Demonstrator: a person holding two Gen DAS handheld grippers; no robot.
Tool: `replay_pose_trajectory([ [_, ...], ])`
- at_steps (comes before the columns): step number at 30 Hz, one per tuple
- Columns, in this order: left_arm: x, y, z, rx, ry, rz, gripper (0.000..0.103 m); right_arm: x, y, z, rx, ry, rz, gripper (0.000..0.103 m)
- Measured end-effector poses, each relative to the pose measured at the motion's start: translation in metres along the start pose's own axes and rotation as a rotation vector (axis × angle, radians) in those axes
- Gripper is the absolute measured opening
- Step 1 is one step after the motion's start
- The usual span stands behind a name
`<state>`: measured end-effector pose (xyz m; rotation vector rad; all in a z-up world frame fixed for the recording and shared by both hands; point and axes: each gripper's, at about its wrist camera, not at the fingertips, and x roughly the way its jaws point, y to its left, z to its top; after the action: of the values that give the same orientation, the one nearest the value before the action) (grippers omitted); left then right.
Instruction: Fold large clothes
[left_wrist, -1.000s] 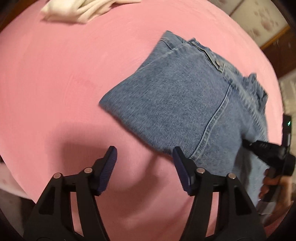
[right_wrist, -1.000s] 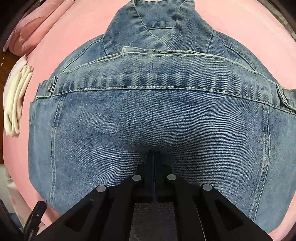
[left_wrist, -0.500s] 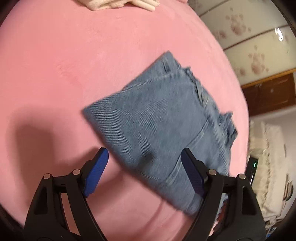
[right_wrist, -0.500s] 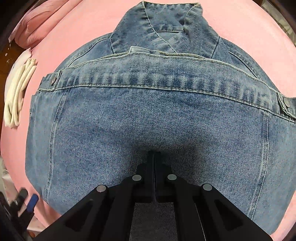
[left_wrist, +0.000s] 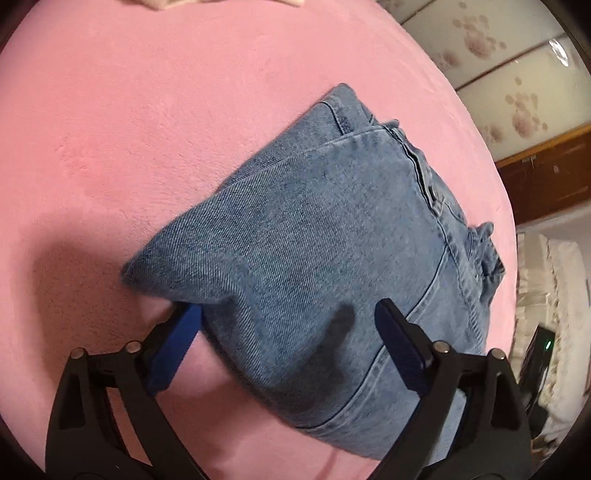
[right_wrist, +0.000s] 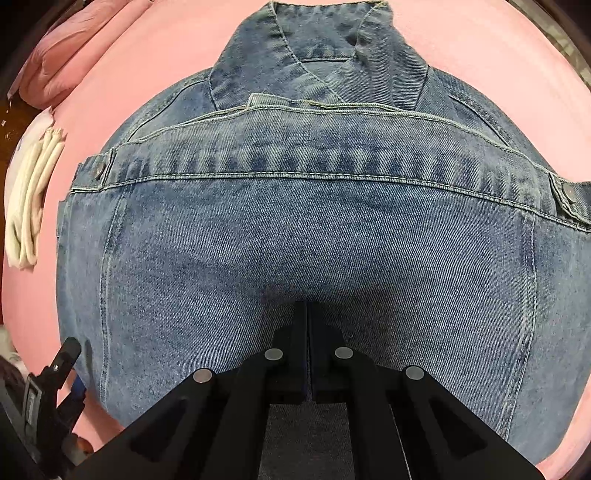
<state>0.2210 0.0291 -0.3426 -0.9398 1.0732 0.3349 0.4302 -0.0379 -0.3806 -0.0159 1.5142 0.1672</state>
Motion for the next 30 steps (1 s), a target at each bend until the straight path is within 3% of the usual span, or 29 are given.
replay_pose_trajectory([
  [4, 0.001, 0.015, -0.001, -0.091, 0.095, -0.011, 0.092, -0.004, -0.016, 0.000, 0.069, -0.008, 0.048, 0.001],
  [7, -0.002, 0.030, -0.002, -0.141, 0.081, -0.099, 0.092, -0.006, -0.024, 0.001, 0.111, -0.016, 0.064, 0.001],
  [10, -0.001, 0.036, 0.004, -0.173, -0.005, -0.133, 0.079, -0.008, -0.029, 0.004, 0.113, -0.020, 0.055, 0.001],
  [15, 0.003, 0.011, 0.004, -0.059, -0.054, 0.005, 0.060, -0.013, -0.039, 0.001, 0.127, -0.026, 0.046, 0.001],
  [20, -0.010, -0.011, -0.001, 0.027, -0.152, 0.114, 0.021, -0.021, -0.049, -0.006, 0.187, -0.056, 0.046, 0.001],
  [24, -0.029, -0.033, -0.006, 0.088, -0.215, 0.126, 0.018, -0.027, -0.054, -0.016, 0.204, -0.077, 0.058, 0.001],
  [26, -0.045, -0.054, -0.012, 0.192, -0.264, 0.110, 0.015, -0.028, -0.065, -0.021, 0.224, -0.085, 0.097, 0.001],
  [30, -0.082, -0.107, -0.041, 0.431, -0.389, 0.052, 0.011, -0.028, -0.101, -0.032, 0.304, -0.106, 0.284, 0.001],
])
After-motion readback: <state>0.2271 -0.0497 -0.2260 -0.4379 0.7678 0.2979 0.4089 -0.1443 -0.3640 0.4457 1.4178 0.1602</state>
